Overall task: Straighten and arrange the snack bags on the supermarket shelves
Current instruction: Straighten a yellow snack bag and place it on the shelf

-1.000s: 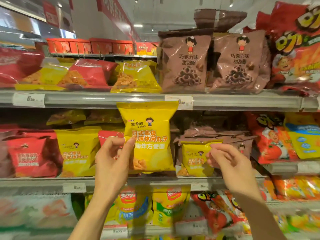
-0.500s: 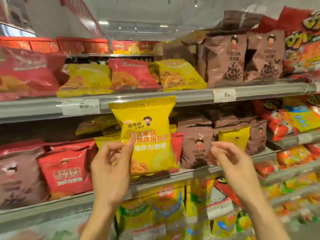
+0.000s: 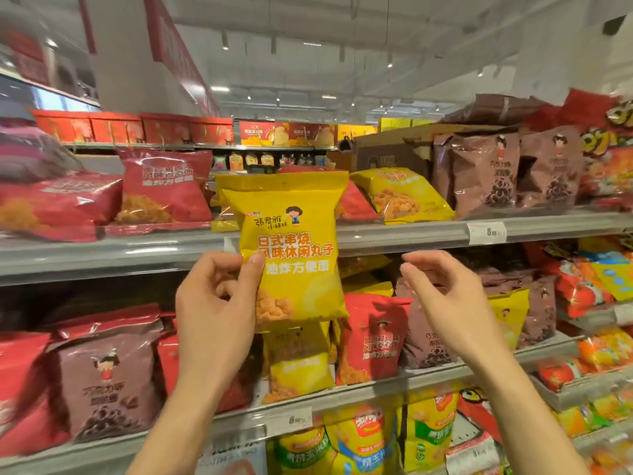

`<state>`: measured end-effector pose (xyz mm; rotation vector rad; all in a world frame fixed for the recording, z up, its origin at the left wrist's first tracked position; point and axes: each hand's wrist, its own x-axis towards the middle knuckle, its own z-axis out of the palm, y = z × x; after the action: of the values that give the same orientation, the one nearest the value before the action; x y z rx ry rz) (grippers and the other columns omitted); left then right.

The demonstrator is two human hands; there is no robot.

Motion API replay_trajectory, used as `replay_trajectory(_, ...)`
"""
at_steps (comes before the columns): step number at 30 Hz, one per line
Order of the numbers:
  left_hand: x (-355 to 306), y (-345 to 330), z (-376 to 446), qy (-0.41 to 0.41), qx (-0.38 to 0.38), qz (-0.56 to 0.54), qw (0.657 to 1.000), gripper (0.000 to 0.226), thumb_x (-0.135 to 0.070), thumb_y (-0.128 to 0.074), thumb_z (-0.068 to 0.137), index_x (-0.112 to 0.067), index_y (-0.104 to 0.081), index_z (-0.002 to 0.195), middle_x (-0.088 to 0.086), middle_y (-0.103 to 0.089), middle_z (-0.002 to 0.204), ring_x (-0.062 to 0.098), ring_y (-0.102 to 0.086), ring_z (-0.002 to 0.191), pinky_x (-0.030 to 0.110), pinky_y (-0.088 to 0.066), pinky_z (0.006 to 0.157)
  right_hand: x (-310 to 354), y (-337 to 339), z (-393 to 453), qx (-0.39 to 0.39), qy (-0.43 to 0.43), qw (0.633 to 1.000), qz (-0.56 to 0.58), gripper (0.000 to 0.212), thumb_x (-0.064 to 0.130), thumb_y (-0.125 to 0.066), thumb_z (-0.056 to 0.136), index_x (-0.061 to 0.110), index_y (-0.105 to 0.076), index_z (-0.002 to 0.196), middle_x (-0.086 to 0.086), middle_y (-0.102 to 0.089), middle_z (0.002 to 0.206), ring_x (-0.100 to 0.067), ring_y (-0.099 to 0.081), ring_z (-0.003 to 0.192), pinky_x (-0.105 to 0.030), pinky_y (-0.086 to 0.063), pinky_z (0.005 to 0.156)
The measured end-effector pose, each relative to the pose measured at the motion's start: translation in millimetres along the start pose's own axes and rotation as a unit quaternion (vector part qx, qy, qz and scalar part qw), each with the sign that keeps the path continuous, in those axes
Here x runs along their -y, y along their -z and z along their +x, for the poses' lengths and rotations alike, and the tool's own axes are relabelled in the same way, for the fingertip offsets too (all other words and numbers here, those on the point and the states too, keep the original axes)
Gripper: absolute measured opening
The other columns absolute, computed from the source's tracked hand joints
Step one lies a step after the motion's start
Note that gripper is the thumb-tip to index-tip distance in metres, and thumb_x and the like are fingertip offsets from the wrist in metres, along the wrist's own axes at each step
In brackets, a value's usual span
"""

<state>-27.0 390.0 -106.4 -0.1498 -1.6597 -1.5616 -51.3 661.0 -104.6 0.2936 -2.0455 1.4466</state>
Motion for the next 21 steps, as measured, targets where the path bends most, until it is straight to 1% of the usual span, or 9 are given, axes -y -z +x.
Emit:
replay_trajectory(2,-8.0,2.4,18.0,-0.005,0.002,0.003,1.000,0.033,-0.056,-0.073,0.084,-0.025,-0.064,0.087,0.024,-0.061,0.068,0.036,-0.066,0.059,0.065,-0.056,0.058,8.4,-8.5,21.0,-0.001,0.018,0.999,-0.030,0.013,0.032,-0.068,0.096,0.028,-0.071,0.108,0.014,-0.073,0.101,0.000,-0.067,0.093,-0.016,-0.052,0.080)
replay_trajectory(4,-16.8,4.6,38.8,-0.027,-0.003,0.023,0.999,0.029,-0.056,-0.071,0.086,-0.029,-0.064,0.085,0.007,-0.065,0.066,0.026,-0.066,0.060,0.056,-0.058,0.058,17.9,-17.3,46.1,0.004,0.038,0.997,-0.069,0.016,0.036,-0.065,0.097,0.028,-0.070,0.110,0.014,-0.070,0.106,0.000,-0.064,0.094,-0.015,-0.050,0.075)
replay_trajectory(6,-24.5,3.9,61.7,-0.039,-0.015,0.033,0.999,0.025,-0.051,-0.072,0.089,-0.028,-0.065,0.082,-0.004,-0.068,0.068,0.014,-0.065,0.064,0.051,-0.057,0.061,29.0,-27.4,74.6,0.016,0.063,0.991,-0.116,0.022,0.040,-0.062,0.098,0.026,-0.069,0.114,0.008,-0.067,0.114,-0.007,-0.063,0.096,-0.026,-0.049,0.079)
replay_trajectory(9,-31.9,0.4,92.8,-0.029,-0.030,0.030,0.999,0.021,-0.041,-0.074,0.090,-0.024,-0.066,0.082,0.003,-0.072,0.079,0.028,-0.073,0.077,0.061,-0.059,0.072,45.2,-43.5,114.7,0.037,0.077,0.975,-0.204,0.041,0.047,-0.057,0.100,0.015,-0.070,0.121,-0.004,-0.071,0.113,-0.022,-0.064,0.105,-0.040,-0.052,0.092)
replay_trajectory(11,-35.9,-0.9,107.9,-0.031,-0.038,0.055,0.997,0.020,-0.041,-0.074,0.089,-0.025,-0.067,0.081,0.001,-0.071,0.079,0.029,-0.071,0.076,0.062,-0.059,0.074,51.0,-53.9,136.9,0.058,0.071,0.963,-0.253,0.046,0.053,-0.052,0.101,0.011,-0.072,0.105,-0.007,-0.073,0.098,-0.029,-0.067,0.099,-0.043,-0.053,0.085)
replay_trajectory(13,-37.8,-2.0,119.3,-0.030,-0.041,0.066,0.997,0.020,-0.041,-0.073,0.090,-0.025,-0.066,0.080,-0.001,-0.069,0.075,0.022,-0.065,0.069,0.059,-0.059,0.074,52.3,-64.3,153.1,0.081,0.049,0.952,-0.292,0.056,0.059,-0.046,0.101,0.010,-0.066,0.084,-0.007,-0.066,0.079,-0.034,-0.065,0.087,-0.039,-0.046,0.068)
replay_trajectory(15,-36.4,-2.4,128.4,-0.027,-0.044,0.071,0.996,0.020,-0.040,-0.073,0.090,-0.025,-0.066,0.079,-0.003,-0.068,0.073,0.017,-0.062,0.066,0.052,-0.058,0.070,51.9,-74.2,162.0,0.104,0.019,0.946,-0.306,0.062,0.064,-0.041,0.100,0.010,-0.062,0.080,-0.006,-0.060,0.073,-0.033,-0.063,0.081,-0.036,-0.040,0.063)
replay_trajectory(19,-31.3,-2.1,136.1,-0.040,-0.051,0.101,0.993,0.021,-0.038,-0.072,0.093,-0.025,-0.065,0.078,-0.017,-0.064,0.055,-0.004,-0.057,0.049,0.022,-0.046,0.052,50.0,-85.5,170.9,0.123,-0.020,0.952,-0.280,0.068,0.071,-0.039,0.097,0.009,-0.064,0.085,-0.004,-0.060,0.078,-0.031,-0.063,0.083,-0.036,-0.044,0.071)
replay_trajectory(21,-29.4,-1.5,137.3,-0.041,-0.052,0.101,0.993,0.021,-0.037,-0.072,0.093,-0.021,-0.066,0.080,-0.012,-0.064,0.054,-0.004,-0.055,0.043,0.016,-0.043,0.043,50.3,-86.1,173.4,0.136,-0.031,0.957,-0.256,0.062,0.070,-0.043,0.097,0.011,-0.063,0.089,-0.006,-0.061,0.081,-0.032,-0.064,0.085,-0.035,-0.044,0.071)
